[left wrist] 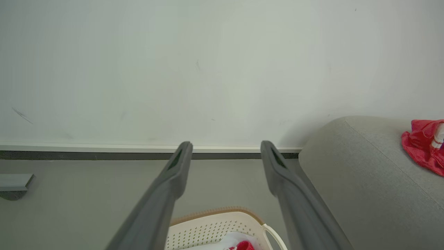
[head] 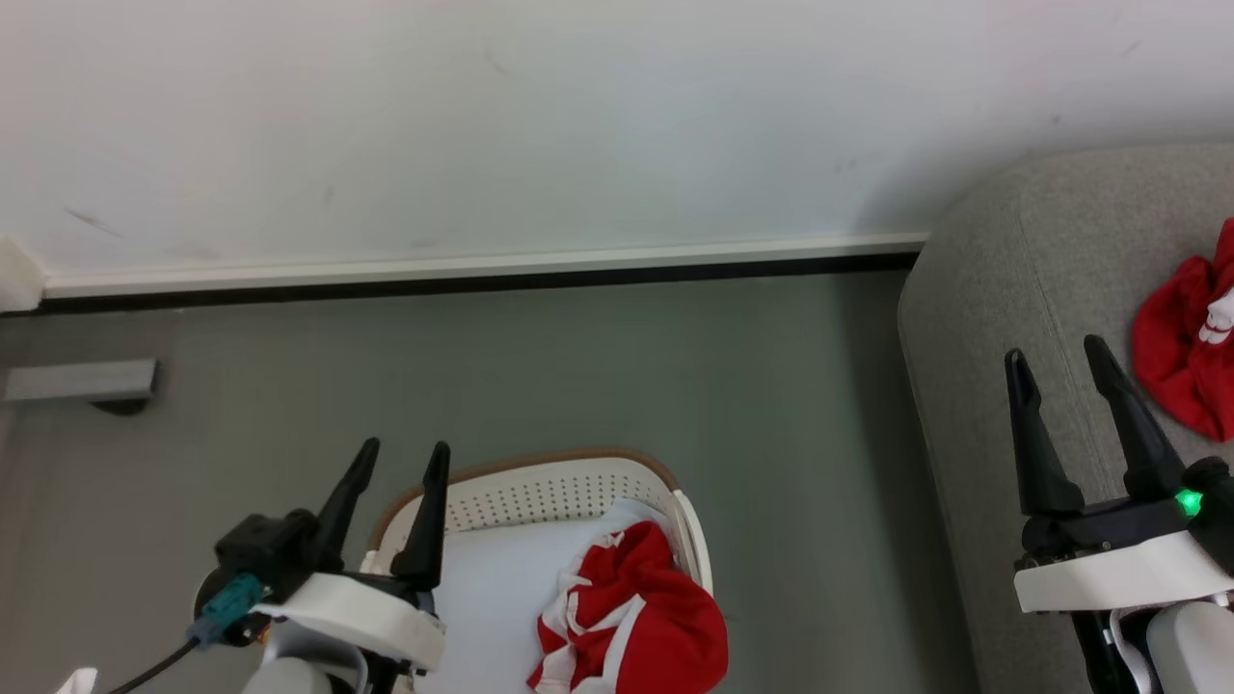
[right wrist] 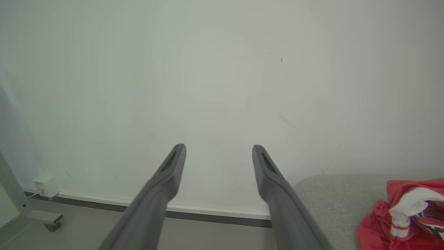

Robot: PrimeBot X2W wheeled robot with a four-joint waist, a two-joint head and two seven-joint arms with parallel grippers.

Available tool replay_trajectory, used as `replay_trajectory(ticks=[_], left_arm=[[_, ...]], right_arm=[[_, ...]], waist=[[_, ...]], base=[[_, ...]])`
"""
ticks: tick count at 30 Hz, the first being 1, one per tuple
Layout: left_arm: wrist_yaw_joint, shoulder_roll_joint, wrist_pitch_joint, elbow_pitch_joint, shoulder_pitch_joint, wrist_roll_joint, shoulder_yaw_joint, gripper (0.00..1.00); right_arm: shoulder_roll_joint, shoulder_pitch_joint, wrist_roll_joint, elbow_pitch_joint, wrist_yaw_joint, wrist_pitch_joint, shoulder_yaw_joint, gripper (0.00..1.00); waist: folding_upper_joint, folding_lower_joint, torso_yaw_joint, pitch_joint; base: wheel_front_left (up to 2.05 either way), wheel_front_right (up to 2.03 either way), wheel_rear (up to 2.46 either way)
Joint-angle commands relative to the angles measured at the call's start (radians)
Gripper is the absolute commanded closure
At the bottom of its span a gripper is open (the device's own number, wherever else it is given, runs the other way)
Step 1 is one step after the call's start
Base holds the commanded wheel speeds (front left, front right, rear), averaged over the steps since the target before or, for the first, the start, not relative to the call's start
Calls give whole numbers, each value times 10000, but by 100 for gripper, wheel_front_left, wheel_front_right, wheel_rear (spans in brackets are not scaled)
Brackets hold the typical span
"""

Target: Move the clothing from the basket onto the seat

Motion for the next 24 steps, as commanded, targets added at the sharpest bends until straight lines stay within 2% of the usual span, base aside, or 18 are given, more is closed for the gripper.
replay_trajectory(ticks=[1, 13, 24], left_arm=[[8, 158, -4, 171, -226, -246, -156, 0], [11, 1071, 1070, 2985, -2086, -1625, -2917, 0], [10, 1459, 2235, 5384, -3820, -3604, -5119, 0]], right_arm=[[-1, -196, -40, -75, -22, 1, -78, 0], [438, -1156, -297, -717, -22, 1, -756, 0], [805, -1803, -373, -1093, -22, 2, -840, 0]], waist=[[-1, -3, -314, 565], [-1, -3, -1170, 2302], [-1, -3, -2165, 3907]], base=[[0, 0, 0], [0, 0, 0], [0, 0, 0]])
